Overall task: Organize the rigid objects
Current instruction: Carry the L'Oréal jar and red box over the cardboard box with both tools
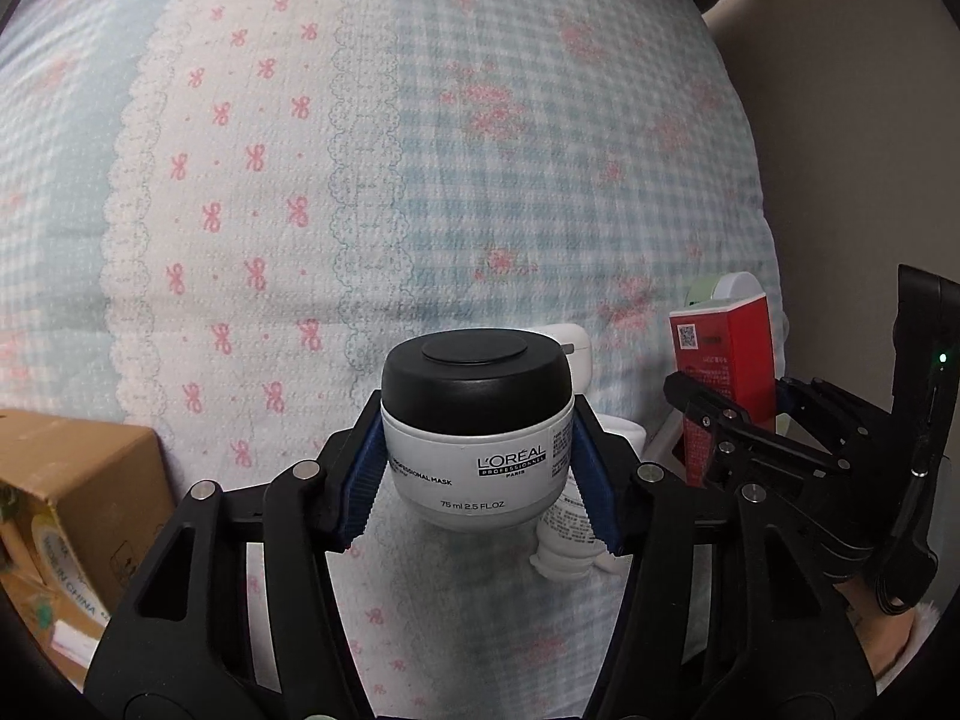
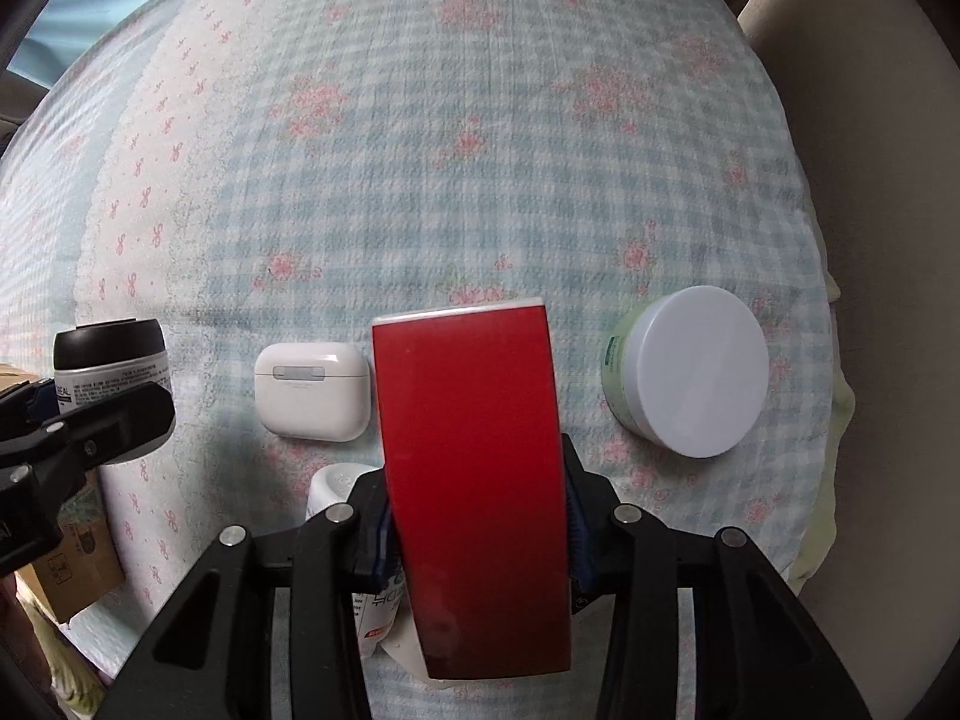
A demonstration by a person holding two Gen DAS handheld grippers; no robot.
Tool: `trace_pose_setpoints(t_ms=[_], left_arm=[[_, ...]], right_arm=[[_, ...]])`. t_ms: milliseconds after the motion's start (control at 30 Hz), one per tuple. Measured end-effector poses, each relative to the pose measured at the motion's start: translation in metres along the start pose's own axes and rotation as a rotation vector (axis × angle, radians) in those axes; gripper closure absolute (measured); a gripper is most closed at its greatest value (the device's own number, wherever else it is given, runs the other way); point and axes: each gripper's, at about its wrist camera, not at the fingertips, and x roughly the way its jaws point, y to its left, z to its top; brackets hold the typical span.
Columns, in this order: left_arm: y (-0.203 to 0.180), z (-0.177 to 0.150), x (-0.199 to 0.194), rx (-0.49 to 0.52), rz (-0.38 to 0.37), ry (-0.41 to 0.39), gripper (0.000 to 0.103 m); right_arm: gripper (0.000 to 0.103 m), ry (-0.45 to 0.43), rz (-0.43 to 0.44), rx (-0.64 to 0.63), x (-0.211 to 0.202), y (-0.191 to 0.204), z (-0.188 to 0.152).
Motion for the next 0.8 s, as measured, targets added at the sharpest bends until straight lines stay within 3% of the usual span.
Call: trace_pose_setpoints(t_ms=[200, 333, 433, 800], left_arm=[[-0.003, -0.022, -0.051, 0.009, 0.004, -0.08, 0.05], [-0.001, -0.043, -0.091, -0.016, 0.006, -0.132, 0.05], [0.004, -0.064, -0.12, -0.038, 0.022, -0.17, 0.05], [0.093, -0.149, -0.214, -0.162, 0.106, -0.264, 0.05]], right_arm=[[0.064, -0.085, 0.053, 0.004, -0.052, 0.003, -0.015], [0.064, -0.124, 0.101, 0.005, -0.09, 0.025, -0.008], [0.064, -0.148, 0.133, -0.008, -0.11, 0.042, -0.027], [0.064, -0.179, 0.276, -0.108, -0.166, 0.136, -0.072]])
